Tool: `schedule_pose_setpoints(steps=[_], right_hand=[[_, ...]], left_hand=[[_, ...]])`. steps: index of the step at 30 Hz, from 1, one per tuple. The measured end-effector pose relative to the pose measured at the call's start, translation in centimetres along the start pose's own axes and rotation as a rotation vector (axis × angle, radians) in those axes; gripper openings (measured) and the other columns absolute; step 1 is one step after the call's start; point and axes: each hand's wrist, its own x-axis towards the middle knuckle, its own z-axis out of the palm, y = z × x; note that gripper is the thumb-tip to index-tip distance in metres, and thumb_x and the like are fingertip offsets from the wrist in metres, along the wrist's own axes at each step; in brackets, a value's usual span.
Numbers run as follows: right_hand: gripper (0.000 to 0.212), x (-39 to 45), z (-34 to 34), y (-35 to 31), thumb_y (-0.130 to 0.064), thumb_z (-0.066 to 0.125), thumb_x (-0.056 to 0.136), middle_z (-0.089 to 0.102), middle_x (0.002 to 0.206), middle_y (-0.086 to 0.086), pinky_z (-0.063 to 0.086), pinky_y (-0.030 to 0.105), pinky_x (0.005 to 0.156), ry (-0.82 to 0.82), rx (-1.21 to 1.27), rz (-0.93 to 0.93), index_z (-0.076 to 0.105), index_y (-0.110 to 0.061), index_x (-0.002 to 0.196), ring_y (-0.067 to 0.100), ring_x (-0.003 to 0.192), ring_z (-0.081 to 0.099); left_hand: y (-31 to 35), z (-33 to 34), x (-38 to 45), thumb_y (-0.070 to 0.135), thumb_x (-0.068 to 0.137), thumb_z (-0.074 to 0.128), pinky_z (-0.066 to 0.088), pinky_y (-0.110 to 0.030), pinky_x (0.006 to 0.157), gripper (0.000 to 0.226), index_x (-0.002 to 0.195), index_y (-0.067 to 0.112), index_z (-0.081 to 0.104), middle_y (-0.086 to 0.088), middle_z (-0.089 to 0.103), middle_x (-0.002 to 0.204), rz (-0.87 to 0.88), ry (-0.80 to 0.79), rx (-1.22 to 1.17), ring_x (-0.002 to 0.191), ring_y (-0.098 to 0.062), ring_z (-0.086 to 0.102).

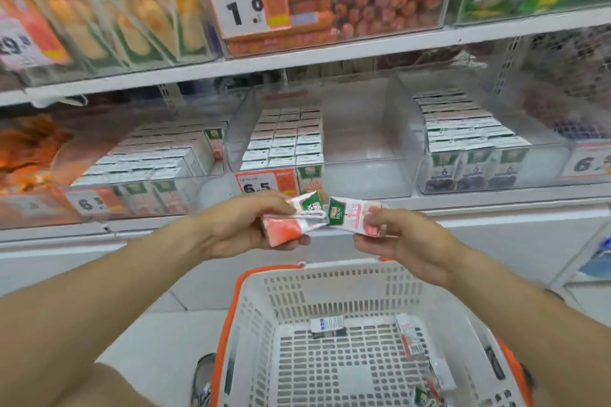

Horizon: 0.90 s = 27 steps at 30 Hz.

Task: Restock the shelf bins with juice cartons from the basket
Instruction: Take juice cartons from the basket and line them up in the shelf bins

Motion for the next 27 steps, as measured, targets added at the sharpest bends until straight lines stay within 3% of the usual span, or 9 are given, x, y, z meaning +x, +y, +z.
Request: schedule_pose_setpoints(steps=[2, 6, 10, 12, 16, 20, 23, 27], right_hand=[[0.015, 0.4, 0.2, 0.4, 0.003, 0.062, 0.086, 0.062, 0.103, 0.022, 0.063, 0.037, 0.072, 0.035, 0.172, 0.01, 0.067, 0.009, 0.099, 0.032, 0.086, 0.064], [0.018, 0.8, 0.9, 0.2, 0.003, 0.064, 0.083, 0.063, 0.105, 0.024, 0.062, 0.038, 0.076, 0.066, 0.279, -0.013, 0.068, 0.007, 0.1, 0.033, 0.087, 0.066], [0.018, 0.8, 1.3, -0.1, -0.002, 0.065, 0.084, 0.071, 0.093, 0.017, 0.063, 0.035, 0.073, 0.064, 0.234, -0.031, 0.07, 0.001, 0.101, 0.03, 0.083, 0.072], [0.023, 0.8, 1.3, -0.1, -0.004, 0.066, 0.084, 0.073, 0.097, 0.016, 0.061, 0.035, 0.072, 0.075, 0.209, -0.048, 0.068, 0.001, 0.106, 0.029, 0.085, 0.074], [0.042, 0.6, 1.8, 0.9, -0.007, 0.078, 0.065, 0.073, 0.1, 0.021, 0.062, 0.034, 0.074, 0.152, 0.205, -0.2, 0.056, -0.002, 0.1, 0.034, 0.09, 0.074], [0.052, 0.1, 3.1, 1.9, -0.013, 0.091, 0.05, 0.074, 0.102, 0.017, 0.059, 0.036, 0.079, 0.231, 0.078, -0.443, 0.059, -0.008, 0.091, 0.031, 0.094, 0.073], [0.045, -0.1, 4.0, 2.2, 0.007, 0.084, 0.062, 0.074, 0.102, 0.011, 0.055, 0.024, 0.069, 0.225, -0.007, -0.536, 0.054, -0.005, 0.092, 0.027, 0.088, 0.075], [0.045, -0.4, 4.9, 2.5, 0.02, 0.078, 0.065, 0.074, 0.107, 0.004, 0.058, 0.026, 0.071, 0.118, -0.053, -0.588, 0.049, 0.004, 0.096, 0.026, 0.089, 0.074]], left_hand=[[-0.7, -0.1, 0.8, 0.002, 0.084, 0.059, 0.062, -0.041, 0.073, 0.05, 0.132, -0.003, 0.046, -0.031, 0.061, 0.125, -0.018, -0.026, -0.081, 0.103, -0.049, 0.065], [-1.4, -0.1, 2.3, 0.004, 0.075, 0.057, 0.057, -0.047, 0.086, 0.053, 0.127, -0.008, 0.052, -0.036, 0.06, 0.122, -0.107, -0.093, -0.092, 0.102, -0.046, 0.065], [-2.2, 0.5, 3.0, 0.01, 0.078, 0.049, 0.06, -0.039, 0.069, 0.046, 0.118, -0.01, 0.059, -0.034, 0.066, 0.109, -0.126, -0.076, -0.141, 0.086, -0.041, 0.07], [-2.5, 0.6, 3.4, 0.015, 0.08, 0.051, 0.055, -0.038, 0.068, 0.044, 0.117, -0.006, 0.062, -0.029, 0.066, 0.104, -0.085, -0.041, -0.162, 0.083, -0.038, 0.068], [-2.2, 1.0, 3.8, 0.024, 0.077, 0.06, 0.045, -0.046, 0.083, 0.046, 0.117, 0.002, 0.063, -0.021, 0.065, 0.097, -0.008, 0.028, -0.183, 0.078, -0.031, 0.067], [-1.4, 0.8, 3.6, 0.022, 0.08, 0.06, 0.049, -0.048, 0.1, 0.05, 0.124, -0.001, 0.061, -0.018, 0.064, 0.104, 0.038, 0.016, -0.229, 0.089, -0.029, 0.064], [-0.7, 1.1, 3.3, 0.022, 0.085, 0.058, 0.052, -0.042, 0.097, 0.042, 0.122, 0.004, 0.066, -0.013, 0.068, 0.121, 0.103, -0.032, -0.228, 0.106, -0.029, 0.066], [-0.5, 1.4, 3.3, 0.02, 0.083, 0.063, 0.057, -0.035, 0.086, 0.041, 0.121, 0.004, 0.067, -0.019, 0.067, 0.123, 0.174, -0.024, -0.187, 0.107, -0.029, 0.066]])
